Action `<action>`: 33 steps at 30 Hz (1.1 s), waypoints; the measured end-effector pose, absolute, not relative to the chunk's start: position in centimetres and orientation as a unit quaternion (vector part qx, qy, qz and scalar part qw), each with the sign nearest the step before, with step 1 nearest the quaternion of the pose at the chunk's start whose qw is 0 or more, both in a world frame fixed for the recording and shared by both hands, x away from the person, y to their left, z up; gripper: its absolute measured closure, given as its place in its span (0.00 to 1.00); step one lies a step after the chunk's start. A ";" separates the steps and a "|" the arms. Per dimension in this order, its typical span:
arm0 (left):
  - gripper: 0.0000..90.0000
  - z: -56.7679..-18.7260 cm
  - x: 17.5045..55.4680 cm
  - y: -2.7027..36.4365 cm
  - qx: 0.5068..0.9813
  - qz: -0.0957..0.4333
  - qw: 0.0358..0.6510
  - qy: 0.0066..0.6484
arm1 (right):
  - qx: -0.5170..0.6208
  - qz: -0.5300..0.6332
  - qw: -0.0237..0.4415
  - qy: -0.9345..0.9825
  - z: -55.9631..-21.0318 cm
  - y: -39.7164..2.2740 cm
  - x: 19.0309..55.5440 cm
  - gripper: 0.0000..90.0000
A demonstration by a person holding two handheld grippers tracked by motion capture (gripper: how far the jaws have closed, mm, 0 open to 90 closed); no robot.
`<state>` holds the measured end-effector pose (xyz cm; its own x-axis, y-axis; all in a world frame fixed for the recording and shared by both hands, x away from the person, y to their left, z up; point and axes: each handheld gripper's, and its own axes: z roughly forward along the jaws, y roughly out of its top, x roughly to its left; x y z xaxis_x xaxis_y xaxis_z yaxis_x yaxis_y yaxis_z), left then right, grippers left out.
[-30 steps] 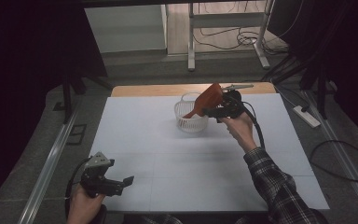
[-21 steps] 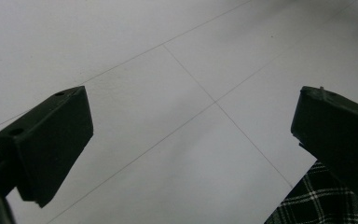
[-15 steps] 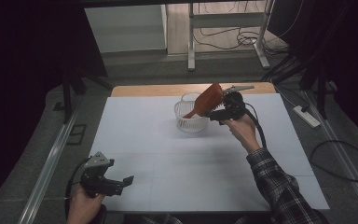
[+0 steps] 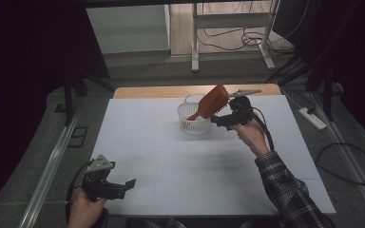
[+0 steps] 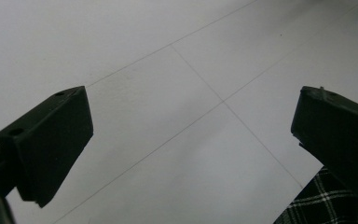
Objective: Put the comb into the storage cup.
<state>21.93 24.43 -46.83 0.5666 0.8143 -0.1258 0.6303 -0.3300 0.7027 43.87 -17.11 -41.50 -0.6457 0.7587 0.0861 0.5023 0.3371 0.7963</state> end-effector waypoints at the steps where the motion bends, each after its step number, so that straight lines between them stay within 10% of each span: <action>1: 0.00 -46.8 21.9 24.5 0.805 0.126 0.366 0.449 | 0.390 0.422 0.152 0.804 -41.5 -17.2 43.8 0.00; 33: 0.00 -46.9 22.1 24.6 0.804 0.117 0.368 0.452 | 0.369 0.408 0.109 0.828 -42.3 -17.6 41.7 0.00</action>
